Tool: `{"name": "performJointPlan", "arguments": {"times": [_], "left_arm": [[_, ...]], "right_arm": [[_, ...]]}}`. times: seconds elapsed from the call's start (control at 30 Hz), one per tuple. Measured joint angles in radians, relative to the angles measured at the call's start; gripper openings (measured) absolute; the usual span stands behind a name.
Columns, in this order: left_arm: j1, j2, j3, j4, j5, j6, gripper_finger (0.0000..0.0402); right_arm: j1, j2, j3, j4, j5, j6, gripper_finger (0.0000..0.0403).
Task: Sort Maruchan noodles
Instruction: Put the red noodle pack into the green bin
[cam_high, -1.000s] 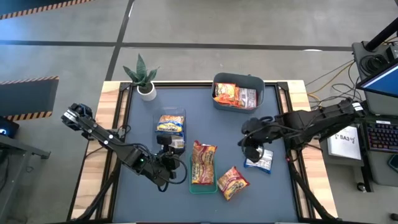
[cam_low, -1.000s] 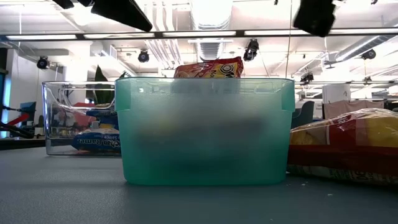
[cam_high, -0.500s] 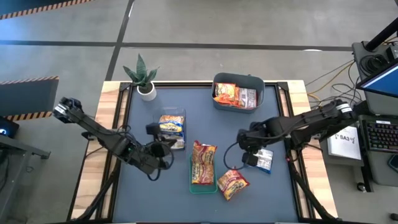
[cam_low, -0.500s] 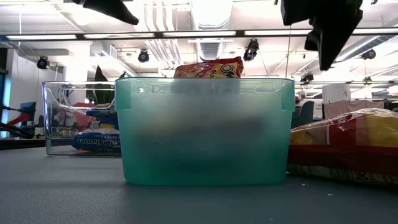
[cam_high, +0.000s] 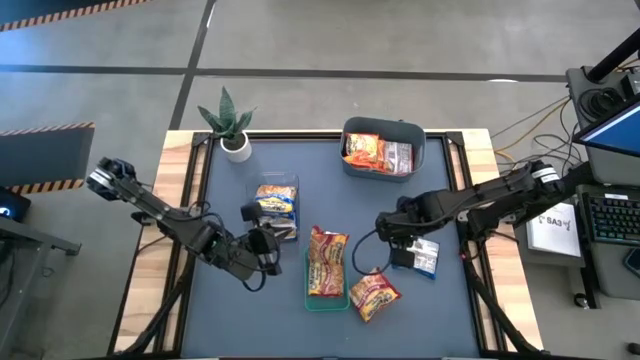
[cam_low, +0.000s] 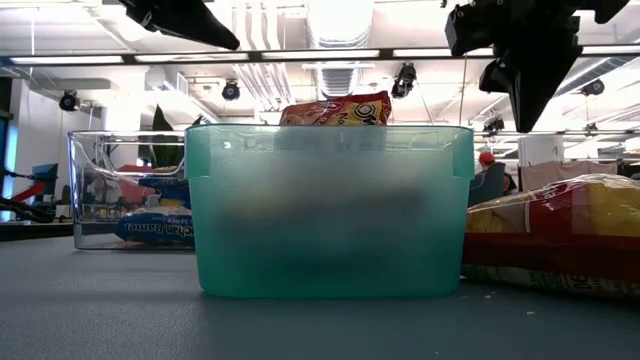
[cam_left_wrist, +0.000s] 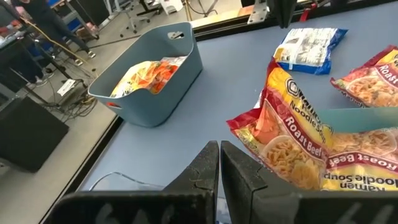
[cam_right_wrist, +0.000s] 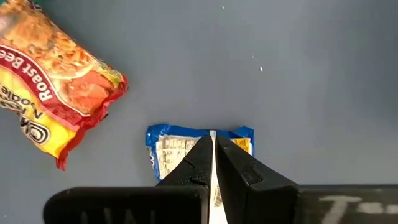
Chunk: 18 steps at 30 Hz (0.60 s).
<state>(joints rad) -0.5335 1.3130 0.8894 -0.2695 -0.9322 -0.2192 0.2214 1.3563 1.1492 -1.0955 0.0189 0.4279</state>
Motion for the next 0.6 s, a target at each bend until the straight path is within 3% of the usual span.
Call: {"name": "performJointPlan", "arguments": {"times": [0.6], "left_arm": [[0.001, 0.011, 0.000, 0.034, -0.001, 0.000, 0.0000]], "right_arm": [[0.000, -0.006, -0.002, 0.002, 0.009, -0.030, 0.0009]]}}
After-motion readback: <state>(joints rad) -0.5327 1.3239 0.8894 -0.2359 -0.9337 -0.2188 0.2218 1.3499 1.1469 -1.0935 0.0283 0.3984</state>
